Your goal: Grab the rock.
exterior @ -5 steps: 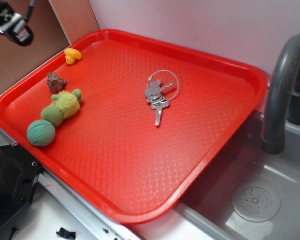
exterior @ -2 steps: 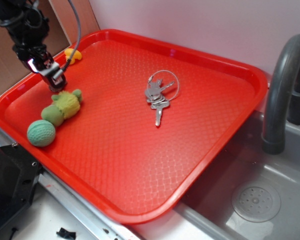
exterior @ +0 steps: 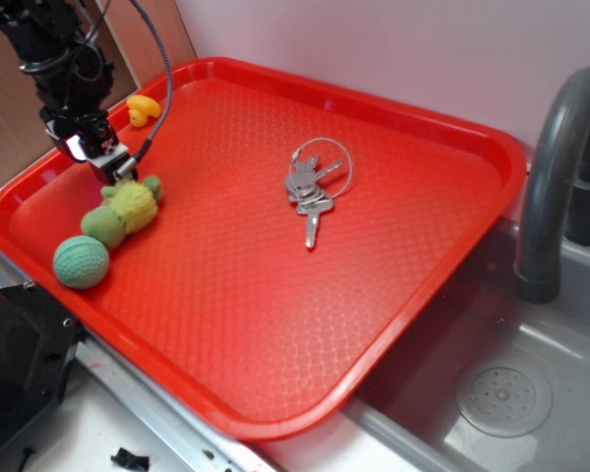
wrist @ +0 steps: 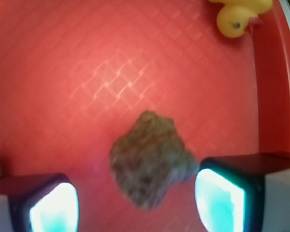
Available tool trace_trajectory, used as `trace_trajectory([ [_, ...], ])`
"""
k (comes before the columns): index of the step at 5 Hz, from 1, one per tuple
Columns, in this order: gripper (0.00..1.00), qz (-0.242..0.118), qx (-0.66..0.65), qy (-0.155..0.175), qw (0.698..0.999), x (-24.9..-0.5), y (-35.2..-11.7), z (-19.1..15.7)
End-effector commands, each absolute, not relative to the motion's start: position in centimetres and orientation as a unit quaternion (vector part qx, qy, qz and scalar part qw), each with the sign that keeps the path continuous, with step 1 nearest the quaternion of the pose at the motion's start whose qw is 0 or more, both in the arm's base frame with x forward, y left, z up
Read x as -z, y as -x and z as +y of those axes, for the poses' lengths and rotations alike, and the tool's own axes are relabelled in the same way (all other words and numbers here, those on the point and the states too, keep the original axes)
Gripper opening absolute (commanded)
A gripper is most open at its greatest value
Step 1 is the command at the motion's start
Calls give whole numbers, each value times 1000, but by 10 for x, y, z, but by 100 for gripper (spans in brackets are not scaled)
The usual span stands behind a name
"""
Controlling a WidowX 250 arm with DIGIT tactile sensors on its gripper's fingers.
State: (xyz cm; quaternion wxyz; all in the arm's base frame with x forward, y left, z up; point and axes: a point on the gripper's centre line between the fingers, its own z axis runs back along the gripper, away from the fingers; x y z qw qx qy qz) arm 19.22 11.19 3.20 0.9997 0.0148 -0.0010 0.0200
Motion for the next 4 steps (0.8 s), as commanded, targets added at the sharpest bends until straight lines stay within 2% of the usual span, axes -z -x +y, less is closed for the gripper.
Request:
trace_trajectory([
  [1,0,-11,-43,-37,998,-33,-202,127],
  [2,0,-7,-34,-45,998,-30,-201,123],
  [3,0,13,-43,-76,996,-29,-203,122],
  [4,0,13,-79,-88,993,-59,-207,103],
])
